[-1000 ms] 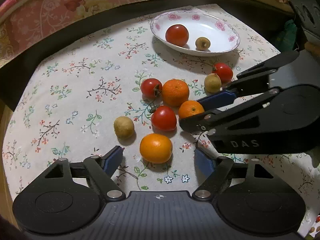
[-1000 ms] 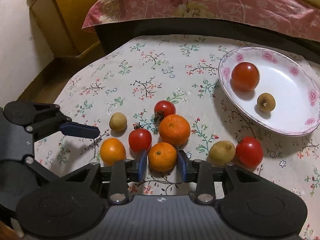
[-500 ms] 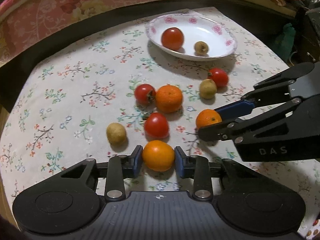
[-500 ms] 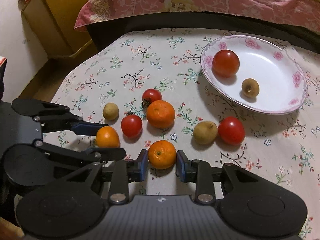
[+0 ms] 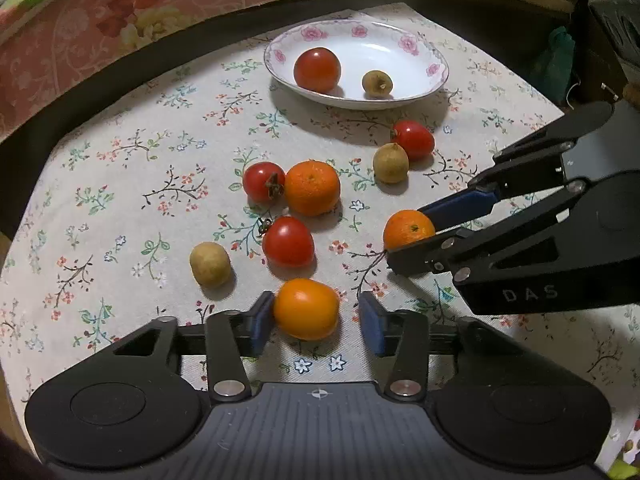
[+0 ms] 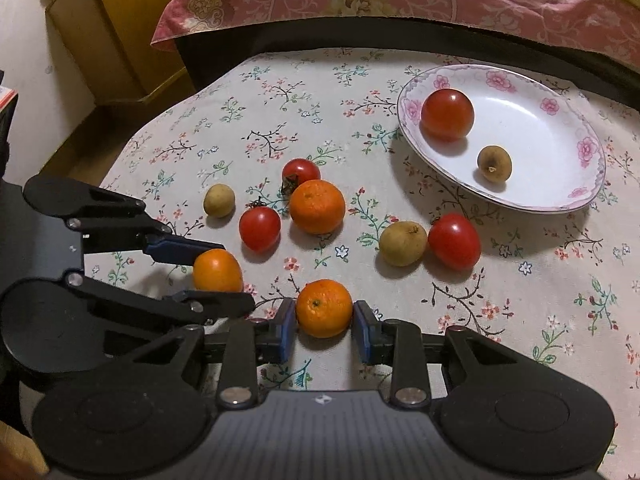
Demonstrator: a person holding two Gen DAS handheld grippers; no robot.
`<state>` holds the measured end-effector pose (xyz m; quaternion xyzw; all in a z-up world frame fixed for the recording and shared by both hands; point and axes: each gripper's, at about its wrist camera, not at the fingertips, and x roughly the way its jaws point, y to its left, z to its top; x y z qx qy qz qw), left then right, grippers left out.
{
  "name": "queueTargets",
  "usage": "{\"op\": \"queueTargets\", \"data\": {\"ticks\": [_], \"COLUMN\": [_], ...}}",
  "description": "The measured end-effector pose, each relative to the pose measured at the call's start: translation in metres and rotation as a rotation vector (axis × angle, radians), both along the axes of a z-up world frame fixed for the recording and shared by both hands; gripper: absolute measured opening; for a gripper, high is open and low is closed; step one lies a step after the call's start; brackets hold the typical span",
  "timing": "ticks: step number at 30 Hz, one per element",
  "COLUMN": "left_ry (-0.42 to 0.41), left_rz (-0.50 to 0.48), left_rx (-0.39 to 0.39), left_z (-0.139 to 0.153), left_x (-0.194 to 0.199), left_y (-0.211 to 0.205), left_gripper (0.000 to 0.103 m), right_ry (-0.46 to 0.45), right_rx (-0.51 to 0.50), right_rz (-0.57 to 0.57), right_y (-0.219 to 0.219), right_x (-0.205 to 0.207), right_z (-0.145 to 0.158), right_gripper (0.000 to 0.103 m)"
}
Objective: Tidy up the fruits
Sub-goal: 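Carry both held tangerines toward the white plate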
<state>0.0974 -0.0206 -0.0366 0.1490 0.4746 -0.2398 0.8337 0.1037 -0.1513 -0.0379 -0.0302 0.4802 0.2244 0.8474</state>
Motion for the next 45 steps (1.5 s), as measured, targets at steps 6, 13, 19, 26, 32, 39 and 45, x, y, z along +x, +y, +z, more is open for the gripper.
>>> {"op": "queueTargets", "data": {"ticks": [6, 13, 19, 26, 32, 39, 45], "left_ry": [-0.004, 0.006, 0.012, 0.008, 0.0, -0.017, -0.026], "left_rz": [0.017, 0.025, -0.001, -0.009, -0.003, 0.002, 0.005], "left_rx": [0.007, -0.006, -0.014, -0.004, -0.023, -0.034, -0.037], "left_z": [-0.001, -0.002, 0.001, 0.002, 0.009, 0.017, 0.02], "left_x": [0.001, 0.003, 0.001, 0.002, 0.006, 0.011, 0.014], "left_y": [0.002, 0.003, -0.001, -0.003, -0.006, -0.014, -0.019], "left_gripper": [0.069, 0.065, 0.042, 0.041, 0.041, 0.041, 0.041], "right_ry": [-0.005, 0.002, 0.008, 0.011, -0.005, -0.018, -0.025], "right_rx": [-0.006, 0.0, -0.005, -0.015, -0.01, 0.007, 0.013], "right_rz": [0.003, 0.006, 0.003, -0.002, 0.004, -0.022, -0.036], "right_y": [0.001, 0.0, 0.0, -0.001, -0.003, -0.012, -0.016], "right_x": [-0.001, 0.0, 0.001, 0.001, -0.003, -0.003, -0.004], "right_z": [0.0, 0.0, 0.0, 0.003, 0.009, 0.018, 0.023], "right_gripper": [0.032, 0.033, 0.031, 0.031, 0.03, 0.03, 0.03]}}
